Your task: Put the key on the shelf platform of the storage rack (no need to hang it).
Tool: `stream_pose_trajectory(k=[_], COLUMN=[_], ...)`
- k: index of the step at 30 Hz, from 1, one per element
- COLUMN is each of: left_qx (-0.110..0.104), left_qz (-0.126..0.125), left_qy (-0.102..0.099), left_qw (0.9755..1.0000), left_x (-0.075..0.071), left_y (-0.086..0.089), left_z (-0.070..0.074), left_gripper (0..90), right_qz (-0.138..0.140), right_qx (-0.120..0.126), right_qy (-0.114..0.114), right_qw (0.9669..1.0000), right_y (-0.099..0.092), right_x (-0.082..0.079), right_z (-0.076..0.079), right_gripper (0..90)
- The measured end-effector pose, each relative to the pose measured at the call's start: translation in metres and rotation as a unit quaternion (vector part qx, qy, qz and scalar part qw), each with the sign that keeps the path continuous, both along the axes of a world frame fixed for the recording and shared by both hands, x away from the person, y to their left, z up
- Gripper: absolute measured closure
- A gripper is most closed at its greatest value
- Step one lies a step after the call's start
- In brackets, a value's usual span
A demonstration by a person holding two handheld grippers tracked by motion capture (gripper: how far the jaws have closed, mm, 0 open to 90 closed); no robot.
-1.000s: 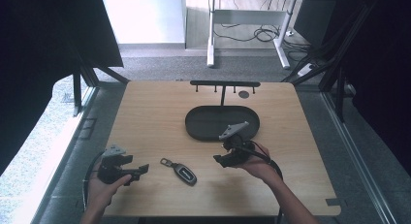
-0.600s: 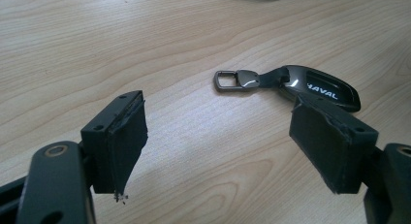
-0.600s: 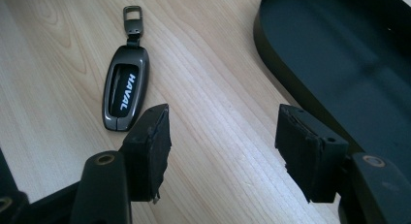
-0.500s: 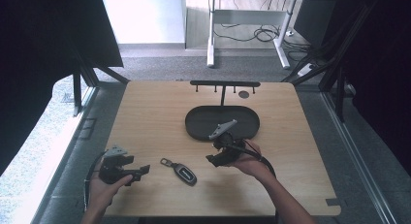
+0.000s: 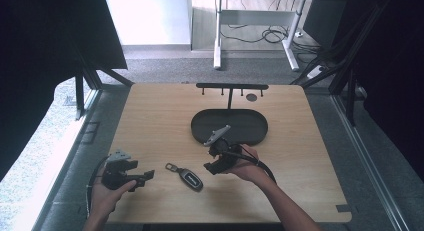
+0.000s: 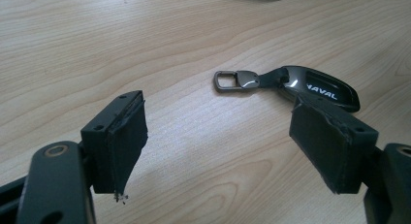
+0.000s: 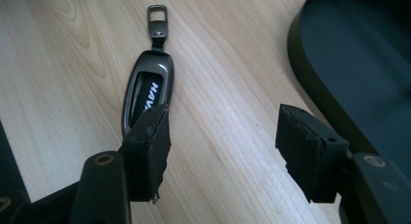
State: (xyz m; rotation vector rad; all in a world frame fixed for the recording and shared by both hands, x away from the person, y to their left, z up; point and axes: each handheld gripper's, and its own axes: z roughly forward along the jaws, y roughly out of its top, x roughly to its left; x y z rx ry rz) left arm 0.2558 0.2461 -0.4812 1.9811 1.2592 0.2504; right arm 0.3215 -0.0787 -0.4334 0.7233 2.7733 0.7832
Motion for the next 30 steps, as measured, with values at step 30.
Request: stream_pose_trajectory(k=[30], left_qx=[0.001], left_qz=[-0.005], left_qy=[0.002], left_qw=[1.0000], left_x=[0.001], left_y=[0.000], left_z=[0.000], left_gripper=[21.2], right_qz=[0.061], right_qx=[-0.038], right_qy=[0.021], right_qw=[0.9972], right_y=[0.052], right_x=[-0.016], right_z=[-0.025], right_gripper=[36.2])
